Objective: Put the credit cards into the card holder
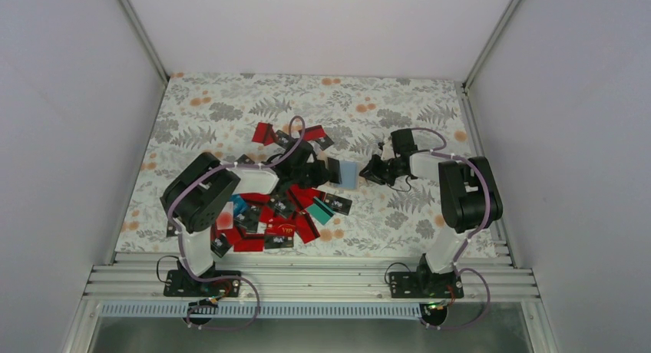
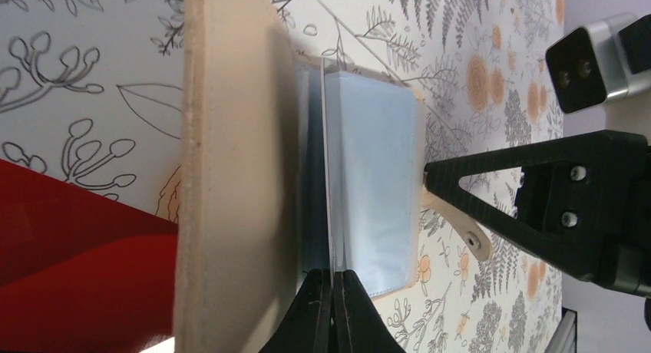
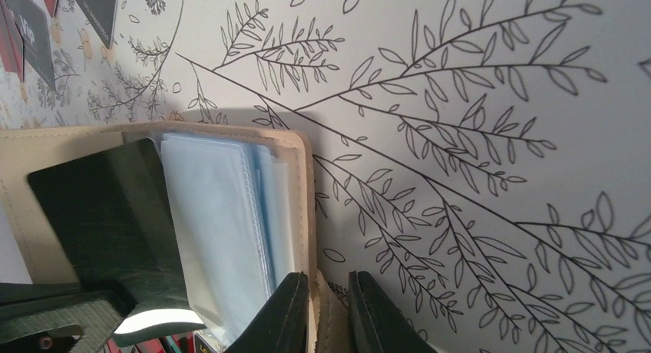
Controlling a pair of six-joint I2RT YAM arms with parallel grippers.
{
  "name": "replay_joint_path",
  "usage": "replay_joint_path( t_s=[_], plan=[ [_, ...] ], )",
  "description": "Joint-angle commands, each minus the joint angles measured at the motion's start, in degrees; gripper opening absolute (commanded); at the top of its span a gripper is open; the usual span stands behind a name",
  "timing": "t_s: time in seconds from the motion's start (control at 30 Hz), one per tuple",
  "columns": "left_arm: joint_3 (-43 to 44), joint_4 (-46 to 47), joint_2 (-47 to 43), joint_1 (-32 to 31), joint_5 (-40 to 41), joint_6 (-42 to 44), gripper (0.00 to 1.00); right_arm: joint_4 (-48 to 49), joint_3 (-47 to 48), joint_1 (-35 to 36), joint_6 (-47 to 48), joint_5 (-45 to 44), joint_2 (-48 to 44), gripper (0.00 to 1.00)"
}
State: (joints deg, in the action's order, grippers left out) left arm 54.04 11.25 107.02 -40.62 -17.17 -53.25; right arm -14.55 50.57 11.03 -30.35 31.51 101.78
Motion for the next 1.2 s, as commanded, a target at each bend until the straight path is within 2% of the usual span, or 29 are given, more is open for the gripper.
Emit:
replay_joint_path(
  t_s=[0.0, 0.6, 0.93, 1.17],
  plan=[
    [0.37, 0.67, 3.02, 1.03, -5.13, -0.97, 0.03, -1.36, -1.55, 0.52, 0.98, -2.18, 2.89, 0.17],
    [3.74, -5.06, 5.47, 3.79, -12.62, 2.72, 0.02, -0.71, -0.9, 0.49, 1.76, -1.45, 4.41, 0.16],
    [7.11, -5.84, 8.79, 3.79, -14.56, 4.13, 0.02, -0.31, -0.8, 0.51, 2.03, -0.73, 5.08, 0.15],
    [8.47, -9.65, 8.96, 3.79, -15.59, 7.07, 0.02, -0.56, -0.21, 0.47, 2.39, -0.78, 5.32, 0.15]
  ],
)
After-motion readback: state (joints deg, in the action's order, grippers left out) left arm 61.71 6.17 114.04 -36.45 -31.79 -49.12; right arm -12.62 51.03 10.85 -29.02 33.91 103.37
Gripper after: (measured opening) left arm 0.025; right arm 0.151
